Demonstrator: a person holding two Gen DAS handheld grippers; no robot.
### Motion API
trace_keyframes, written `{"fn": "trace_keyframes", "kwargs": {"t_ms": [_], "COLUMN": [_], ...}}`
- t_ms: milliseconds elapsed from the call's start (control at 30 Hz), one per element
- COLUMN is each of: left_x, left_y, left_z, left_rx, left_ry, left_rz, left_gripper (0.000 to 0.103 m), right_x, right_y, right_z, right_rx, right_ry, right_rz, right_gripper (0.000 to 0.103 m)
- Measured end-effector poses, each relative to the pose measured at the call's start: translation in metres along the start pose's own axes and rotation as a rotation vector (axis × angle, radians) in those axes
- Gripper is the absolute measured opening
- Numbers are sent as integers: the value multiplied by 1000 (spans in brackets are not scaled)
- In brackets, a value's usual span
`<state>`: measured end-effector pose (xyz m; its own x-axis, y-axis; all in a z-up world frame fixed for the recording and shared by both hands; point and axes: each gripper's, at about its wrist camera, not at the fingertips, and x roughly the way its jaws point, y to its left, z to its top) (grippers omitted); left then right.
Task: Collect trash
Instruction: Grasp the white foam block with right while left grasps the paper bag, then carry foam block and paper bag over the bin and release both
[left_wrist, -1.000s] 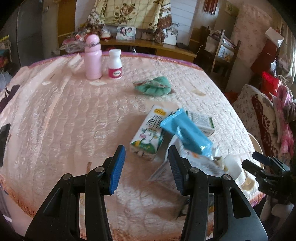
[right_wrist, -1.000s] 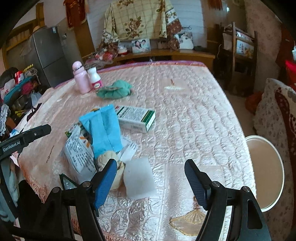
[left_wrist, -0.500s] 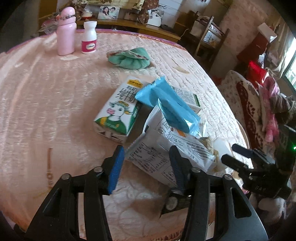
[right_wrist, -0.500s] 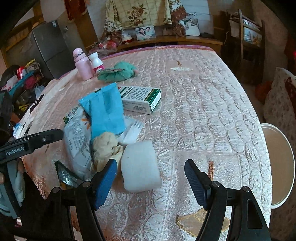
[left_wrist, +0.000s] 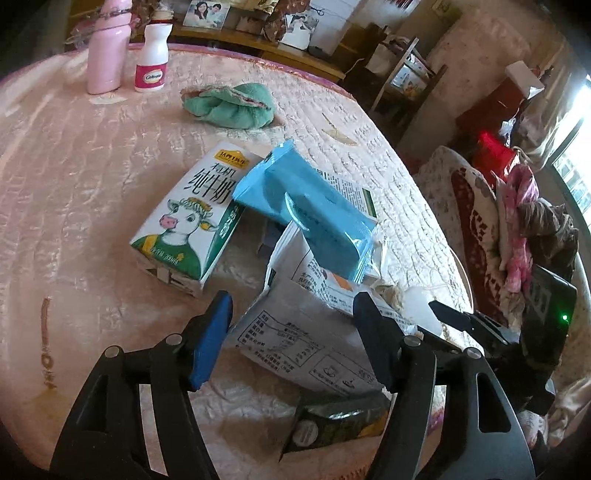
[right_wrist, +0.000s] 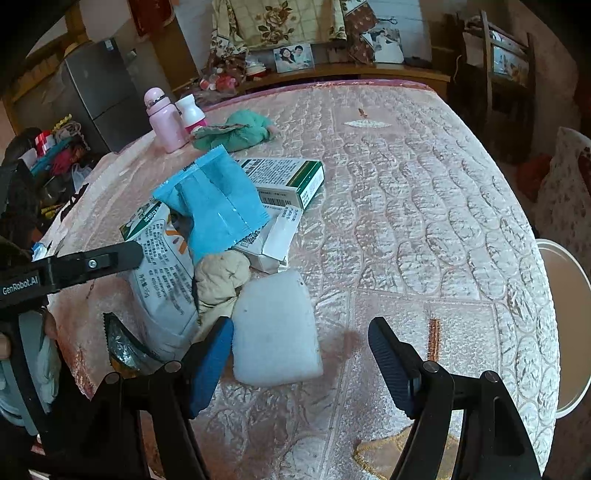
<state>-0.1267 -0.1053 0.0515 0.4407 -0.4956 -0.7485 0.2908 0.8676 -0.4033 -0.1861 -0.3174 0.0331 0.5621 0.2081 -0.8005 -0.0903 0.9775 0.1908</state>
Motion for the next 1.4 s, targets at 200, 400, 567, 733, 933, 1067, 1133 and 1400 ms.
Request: {"fn": "trace_keyframes", "kwargs": {"t_ms": [200,400,567,733,933,1067,1133,1400], "left_x": [7,-5,-23,-42,-61,-61,-59,-34], "left_y": [-9,-19,-27,-33,-58,-77,-88,-149], "left_z": [-4,0,7,18,36,44,46,53], "left_rx": [22,60,71,58,96,121,132,196], "left_ry": [18,-17,-66,-120,-182,-197,-199,-186], "left_rz": [-4,15,7,-3,-11,-16,-22,-54], "left_gripper": [58,24,20,20,19,19,19,20], "right_x": [4,-5,-27,-42,-61,-72,-77,-108], "right_y": [-2,1,-15,-28,-35,-44,-51,-97], "right_z": [-3,-2,1,3,4,4,4,-1], "right_rx": [-1,-24,17,46,56,69,81,140], "right_ry": [7,-14,-71,-102,-141,-163,-174,-225], "right_rz": [85,56,40,27,20,5,-6,-87], "right_gripper": [43,38,38,38,38,38,38,38]}}
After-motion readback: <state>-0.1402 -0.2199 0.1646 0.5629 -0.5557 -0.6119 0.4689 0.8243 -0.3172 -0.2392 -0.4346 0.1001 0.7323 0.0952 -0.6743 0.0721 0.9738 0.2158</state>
